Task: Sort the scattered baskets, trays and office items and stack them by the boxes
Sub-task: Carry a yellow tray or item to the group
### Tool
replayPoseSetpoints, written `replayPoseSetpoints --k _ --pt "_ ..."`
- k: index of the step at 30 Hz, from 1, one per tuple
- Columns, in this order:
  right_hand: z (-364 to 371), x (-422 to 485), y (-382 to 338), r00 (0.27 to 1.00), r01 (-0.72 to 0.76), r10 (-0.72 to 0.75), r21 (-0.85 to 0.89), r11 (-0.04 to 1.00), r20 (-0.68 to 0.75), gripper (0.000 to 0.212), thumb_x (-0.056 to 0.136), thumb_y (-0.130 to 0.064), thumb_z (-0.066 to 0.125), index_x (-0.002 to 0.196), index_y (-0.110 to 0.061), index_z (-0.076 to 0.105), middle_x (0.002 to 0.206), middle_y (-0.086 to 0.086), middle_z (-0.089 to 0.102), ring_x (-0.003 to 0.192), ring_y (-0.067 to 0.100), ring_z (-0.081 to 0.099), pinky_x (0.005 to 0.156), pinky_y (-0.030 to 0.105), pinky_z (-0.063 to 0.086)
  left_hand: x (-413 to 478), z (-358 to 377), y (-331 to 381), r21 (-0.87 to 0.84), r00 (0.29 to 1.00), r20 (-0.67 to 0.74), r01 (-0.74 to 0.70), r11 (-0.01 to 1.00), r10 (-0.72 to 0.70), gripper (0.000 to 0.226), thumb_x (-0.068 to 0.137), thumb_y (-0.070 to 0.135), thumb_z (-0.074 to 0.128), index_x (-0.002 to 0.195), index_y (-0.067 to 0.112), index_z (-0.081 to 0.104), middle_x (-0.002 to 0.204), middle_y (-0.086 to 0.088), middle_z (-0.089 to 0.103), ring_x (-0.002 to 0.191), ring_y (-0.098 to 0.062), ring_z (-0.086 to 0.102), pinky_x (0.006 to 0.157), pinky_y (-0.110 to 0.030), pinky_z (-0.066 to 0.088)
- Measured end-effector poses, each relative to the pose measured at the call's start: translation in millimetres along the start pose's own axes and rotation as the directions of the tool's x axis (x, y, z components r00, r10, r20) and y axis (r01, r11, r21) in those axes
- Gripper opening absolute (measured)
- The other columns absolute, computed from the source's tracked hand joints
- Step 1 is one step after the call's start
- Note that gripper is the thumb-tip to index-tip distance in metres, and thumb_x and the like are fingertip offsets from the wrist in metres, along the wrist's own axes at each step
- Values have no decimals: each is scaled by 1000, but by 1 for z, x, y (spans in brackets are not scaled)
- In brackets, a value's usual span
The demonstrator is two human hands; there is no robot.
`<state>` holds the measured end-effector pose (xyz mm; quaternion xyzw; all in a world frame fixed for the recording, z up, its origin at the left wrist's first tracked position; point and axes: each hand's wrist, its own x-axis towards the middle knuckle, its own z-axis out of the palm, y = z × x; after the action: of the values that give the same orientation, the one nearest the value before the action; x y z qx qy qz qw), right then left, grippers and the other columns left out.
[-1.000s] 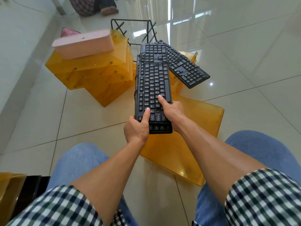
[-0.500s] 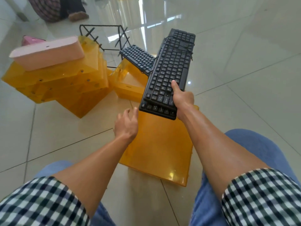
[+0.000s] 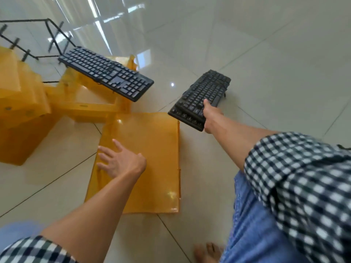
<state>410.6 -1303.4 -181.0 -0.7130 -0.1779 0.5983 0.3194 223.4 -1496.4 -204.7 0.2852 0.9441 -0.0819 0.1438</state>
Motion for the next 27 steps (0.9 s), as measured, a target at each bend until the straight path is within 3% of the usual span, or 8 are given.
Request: replayPoseSetpoints --k 10,13,18,20,22,23,25,27 --pt "-42 60 34 978 14 -72 -288 958 -194 65 85 -69 65 111 -10 54 103 2 63 95 25 65 92 42 56 9 4 -9 -30 997 6 74 997 -73 88 97 67 32 160 16 -2 165 -23 -5 152 -43 2 116 -67 5" --pt "-39 68 52 991 -11 -36 -351 936 -126 68 93 -59 61 134 -6 52 100 3 61 96 26 65 91 39 55 10 1 -9 -26 998 9 61 998 -61 91 96 65 38 160 15 -2 165 -25 -2 151 -45 6 116 -67 6" --pt "-27 77 64 992 -27 80 -448 894 100 44 107 -22 42 146 -3 45 146 19 51 131 34 53 104 41 49 7 -15 -19 -65 997 -30 62 996 -64 93 95 45 58 159 7 2 160 -26 17 143 -44 24 115 -56 25" --pt "-17 72 64 995 -34 74 -482 876 66 40 105 -13 45 145 -5 46 139 17 56 125 31 58 92 35 57 11 -22 -33 -106 990 -3 141 984 -142 85 95 34 62 157 4 11 154 -26 28 137 -43 35 111 -52 33" --pt "-3 65 55 997 -47 71 -433 900 39 36 105 -11 44 140 -2 46 135 18 56 122 31 58 61 15 55 15 -25 -52 -160 976 50 219 962 -214 67 94 24 63 148 2 30 142 -25 45 125 -42 49 104 -51 45" --pt "6 62 47 1000 1 8 -404 915 19 39 106 -13 44 143 0 43 141 19 52 126 32 55 62 11 52 15 -24 -62 -185 975 69 221 957 -212 53 95 21 62 140 2 41 131 -23 55 115 -40 57 97 -50 50" --pt "24 48 25 972 116 -182 -370 922 -150 52 101 -26 49 147 -6 38 147 15 45 127 34 51 89 31 51 13 -18 -84 -216 982 66 185 959 -175 21 97 19 59 111 3 60 105 -17 66 95 -36 64 81 -44 55" --pt "43 22 10 876 288 -461 -607 740 -146 55 96 -42 52 143 -14 44 141 15 47 118 33 53 91 43 47 8 -12 -99 -229 988 60 156 961 -146 17 100 24 57 96 8 64 92 -12 65 86 -33 62 73 -39 53"
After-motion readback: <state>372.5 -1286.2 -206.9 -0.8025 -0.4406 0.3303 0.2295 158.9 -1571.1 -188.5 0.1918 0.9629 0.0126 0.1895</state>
